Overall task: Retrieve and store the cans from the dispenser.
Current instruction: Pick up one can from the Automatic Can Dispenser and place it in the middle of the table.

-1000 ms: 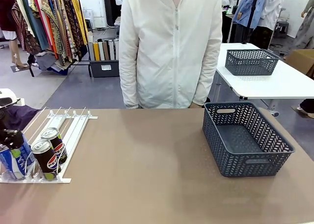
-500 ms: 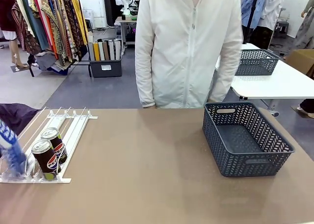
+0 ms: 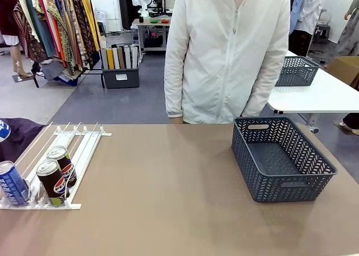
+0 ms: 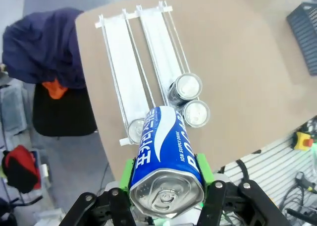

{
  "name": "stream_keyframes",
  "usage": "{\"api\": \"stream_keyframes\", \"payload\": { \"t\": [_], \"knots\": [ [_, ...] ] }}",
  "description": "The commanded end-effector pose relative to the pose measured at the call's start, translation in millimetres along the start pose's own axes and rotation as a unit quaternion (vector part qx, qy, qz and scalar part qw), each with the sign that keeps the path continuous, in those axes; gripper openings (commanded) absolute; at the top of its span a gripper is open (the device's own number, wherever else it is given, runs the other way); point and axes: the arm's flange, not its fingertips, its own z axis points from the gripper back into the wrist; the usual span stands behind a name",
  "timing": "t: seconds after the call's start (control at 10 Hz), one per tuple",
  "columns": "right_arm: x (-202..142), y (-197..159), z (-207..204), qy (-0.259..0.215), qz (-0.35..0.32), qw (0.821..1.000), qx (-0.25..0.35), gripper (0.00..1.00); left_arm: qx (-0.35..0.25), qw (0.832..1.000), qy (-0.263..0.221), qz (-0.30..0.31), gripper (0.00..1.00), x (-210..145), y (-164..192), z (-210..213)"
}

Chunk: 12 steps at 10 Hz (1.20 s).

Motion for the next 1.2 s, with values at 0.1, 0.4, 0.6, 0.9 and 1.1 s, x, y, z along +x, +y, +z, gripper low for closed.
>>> {"api": "stream_keyframes", "payload": {
  "t": [0.1,0.4,0.6,0.9,1.1],
  "knots": [
    [5.3,2.8,0.6,-0.009,0.009,1.0,0.01,1.0,0.013,1.0,0.013,-0.011,0.0,5.8,-12.0,-6.4],
    [5.3,2.8,0.6,-0.009,0.009,1.0,0.01,1.0,-0.009,0.999,0.001,-0.049,0.0,22.2,-25.3,-19.5],
    [5.3,2.8,0.6,-0.009,0.009,1.0,0.01,1.0,-0.044,0.992,-0.003,-0.116,0.0,85.1,-94.5,-52.0],
    [5.3,2.8,0.6,-0.009,0.009,1.0,0.01,1.0,-0.064,0.97,0.038,-0.232,0.0,147.6,-250.9,-142.3],
    [5.3,2.8,0.6,-0.009,0.009,1.0,0.01,1.0,-0.049,0.942,0.114,-0.311,0.0,143.2,-344.3,-222.7]
  ]
}}
